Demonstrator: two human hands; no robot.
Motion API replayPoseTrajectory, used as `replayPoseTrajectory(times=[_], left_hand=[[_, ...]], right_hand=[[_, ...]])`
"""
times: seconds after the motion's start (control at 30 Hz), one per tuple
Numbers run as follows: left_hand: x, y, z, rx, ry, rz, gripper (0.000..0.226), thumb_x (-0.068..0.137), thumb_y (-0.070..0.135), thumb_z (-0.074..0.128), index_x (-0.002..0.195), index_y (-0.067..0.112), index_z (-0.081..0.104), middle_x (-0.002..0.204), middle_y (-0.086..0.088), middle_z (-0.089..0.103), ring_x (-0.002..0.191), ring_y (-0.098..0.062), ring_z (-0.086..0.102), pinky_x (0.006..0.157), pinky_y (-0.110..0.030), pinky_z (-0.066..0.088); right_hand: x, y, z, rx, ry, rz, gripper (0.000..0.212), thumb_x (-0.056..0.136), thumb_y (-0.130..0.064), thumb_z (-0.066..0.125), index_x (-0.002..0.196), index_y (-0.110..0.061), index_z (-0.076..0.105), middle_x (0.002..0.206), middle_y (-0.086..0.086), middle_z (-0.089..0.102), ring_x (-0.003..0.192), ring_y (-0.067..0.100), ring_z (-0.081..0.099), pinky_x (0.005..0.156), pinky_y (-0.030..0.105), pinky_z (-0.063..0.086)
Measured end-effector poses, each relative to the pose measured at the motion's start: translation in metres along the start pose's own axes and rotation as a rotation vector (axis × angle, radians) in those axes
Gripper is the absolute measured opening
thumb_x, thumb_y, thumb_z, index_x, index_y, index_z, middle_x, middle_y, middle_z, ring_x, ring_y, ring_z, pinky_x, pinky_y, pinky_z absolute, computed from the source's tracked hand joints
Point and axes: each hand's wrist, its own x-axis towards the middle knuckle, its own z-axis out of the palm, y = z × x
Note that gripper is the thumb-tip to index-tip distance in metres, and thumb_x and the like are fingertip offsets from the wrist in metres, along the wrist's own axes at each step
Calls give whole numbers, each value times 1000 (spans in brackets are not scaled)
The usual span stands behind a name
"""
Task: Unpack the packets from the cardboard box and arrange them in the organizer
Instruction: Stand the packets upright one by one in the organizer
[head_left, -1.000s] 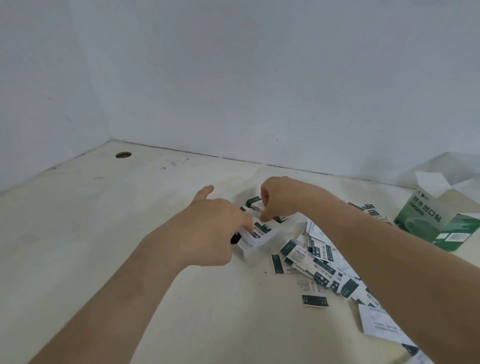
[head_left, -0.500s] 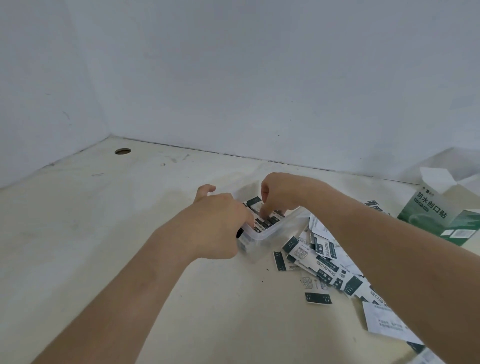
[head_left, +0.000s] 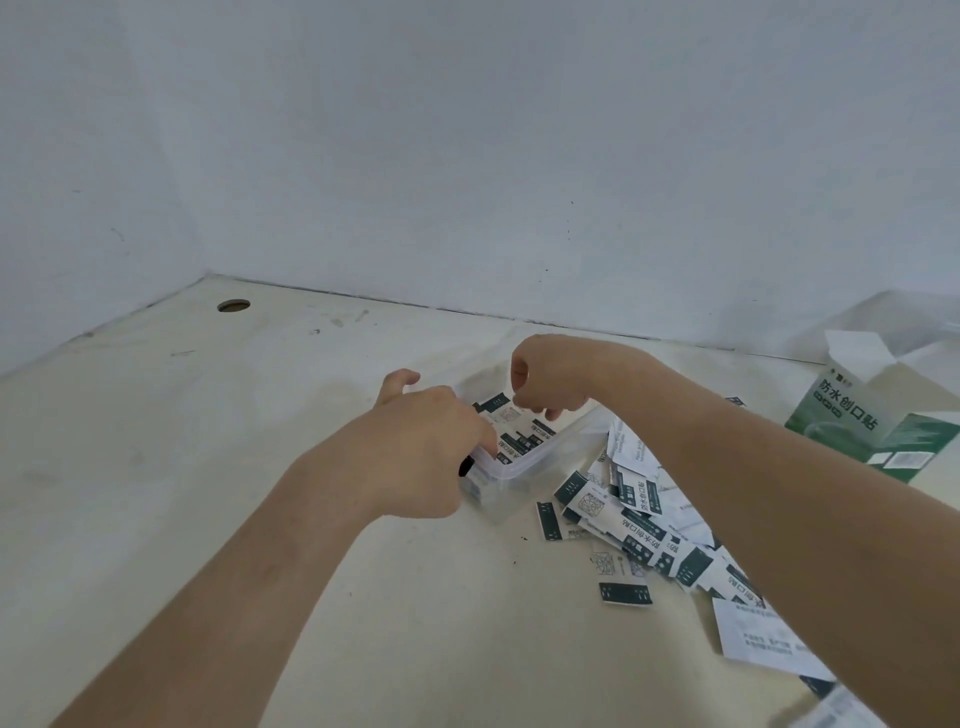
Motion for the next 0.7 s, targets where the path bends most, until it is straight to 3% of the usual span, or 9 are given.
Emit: replayPoseTrajectory(times=[0.07,0.17,0.23,0.3,0.37,0.47,0.53,0.6,0.7], left_hand=[[-3,-1,0,-34,-4,7,67,69,0,43,123,38,52,123,18,51,131,-2,32,117,-42,-8],[-8,-3,-2,-122,70,21,65,71,-2,44,120,40,49,133,22,41,135,4,23,118,-39,-9],[-12,4,-10,-196,205,42,58,75,-1,47,114,42,50,121,26,46,125,4,34,114,-26,10],[-18,14,-19,-298,360,40,48,80,0,47,106,40,57,96,26,52,96,6,46,86,-7,29],[-22,34,-23,-385,404,90,39,83,4,50,98,36,66,83,26,57,79,6,52,69,-5,35],[-17,71,-14,-302,242,178,33,87,15,50,104,37,67,91,18,63,81,0,56,74,-15,42],[-4,93,4,-141,144,180,37,89,15,48,117,36,61,111,8,63,100,-12,57,86,-28,47],[9,102,20,-9,113,165,41,86,10,50,121,31,57,118,1,59,110,-21,54,88,-39,49],[22,109,35,36,124,172,40,87,12,53,123,29,53,117,2,55,111,-22,49,85,-39,48]], right_hand=[[-9,4,-8,21,130,-45,15,93,-14,52,101,-8,64,97,8,72,87,22,71,73,34,56],[-42,11,-25,220,307,-95,8,92,-16,55,91,-18,62,88,2,71,82,20,71,64,32,55],[-75,22,-34,303,357,-99,8,92,-18,57,89,-20,63,82,-1,74,76,15,72,55,26,54],[-103,34,-37,322,318,-97,5,92,-22,60,89,-22,65,80,-3,75,75,10,72,49,20,47],[-127,49,-33,307,263,-76,3,91,-27,64,88,-26,65,78,-6,74,73,9,71,56,26,51],[-147,69,-14,270,192,-14,3,89,-32,66,88,-29,65,77,-7,73,59,5,62,54,20,48],[-153,82,3,207,145,20,5,89,-35,66,90,-30,64,83,-12,69,68,3,64,64,22,52],[-152,90,22,146,116,36,6,89,-35,64,93,-31,62,90,-16,65,77,2,62,73,25,53],[-151,99,46,185,126,21,11,89,-28,64,98,-30,60,92,-13,63,77,1,57,66,19,45]])
